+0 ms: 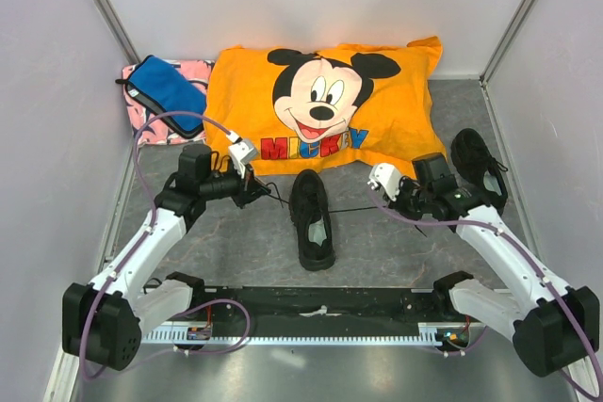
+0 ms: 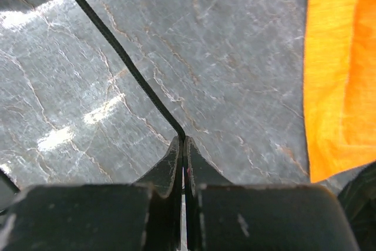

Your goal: Tie the shoes

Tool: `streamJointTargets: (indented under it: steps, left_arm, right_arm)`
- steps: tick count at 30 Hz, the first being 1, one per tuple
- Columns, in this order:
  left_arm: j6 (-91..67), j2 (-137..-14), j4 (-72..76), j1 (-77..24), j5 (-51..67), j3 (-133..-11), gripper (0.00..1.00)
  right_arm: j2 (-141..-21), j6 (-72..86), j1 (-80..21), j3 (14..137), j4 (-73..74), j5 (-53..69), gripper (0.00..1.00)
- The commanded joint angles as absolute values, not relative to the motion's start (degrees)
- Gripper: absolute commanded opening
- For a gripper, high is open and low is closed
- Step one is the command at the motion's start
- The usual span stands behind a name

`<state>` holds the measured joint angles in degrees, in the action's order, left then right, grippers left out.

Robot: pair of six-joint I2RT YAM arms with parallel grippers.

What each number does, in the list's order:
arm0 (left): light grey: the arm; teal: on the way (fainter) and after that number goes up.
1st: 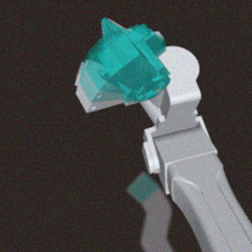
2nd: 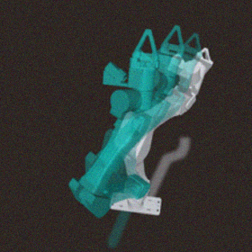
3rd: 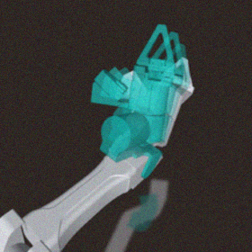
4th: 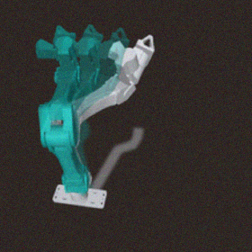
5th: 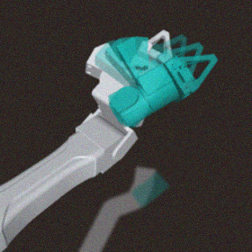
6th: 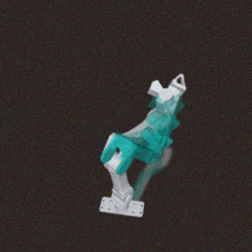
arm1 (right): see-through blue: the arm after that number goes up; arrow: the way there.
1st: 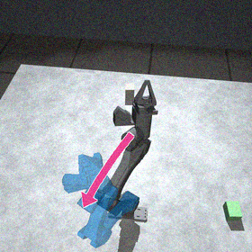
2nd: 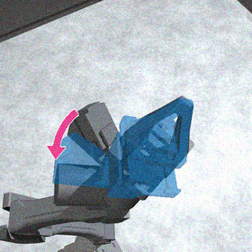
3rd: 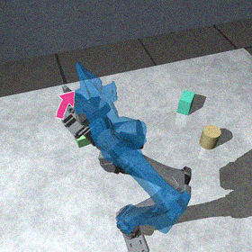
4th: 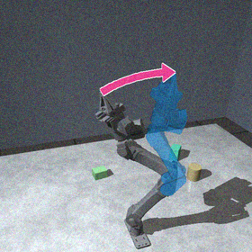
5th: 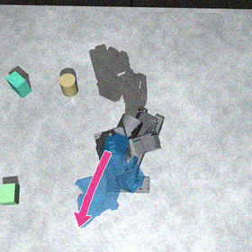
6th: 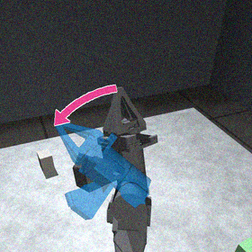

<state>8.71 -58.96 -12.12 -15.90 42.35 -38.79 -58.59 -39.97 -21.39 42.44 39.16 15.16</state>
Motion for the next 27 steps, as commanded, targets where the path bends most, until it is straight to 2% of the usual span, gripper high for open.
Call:
streamJointTargets:
  steps: [1,8,13,27]
  left_arm:
    - [11.8,-57.7,-12.7,-14.6,41.0,-40.2,0.02]
    - [12.7,-57.7,-12.9,-12.9,41.8,-45.3,0.02]
    - [14.0,-57.7,-14.8,-12.7,41.3,-48.4,0.01]
    - [18.1,-60.3,-18.6,-11.6,26.8,-44.7,0.02]
  right_arm:
    - [-55.6,-41.1,-20.0,47.0,42.5,20.6,0.0]
    - [-56.0,-39.1,-20.0,49.4,43.4,24.1,0.0]
    - [-58.2,-38.4,-20.0,49.2,42.5,22.1,0.0]
    - [-58.2,-44.6,-17.7,40.3,42.4,12.1,0.0]
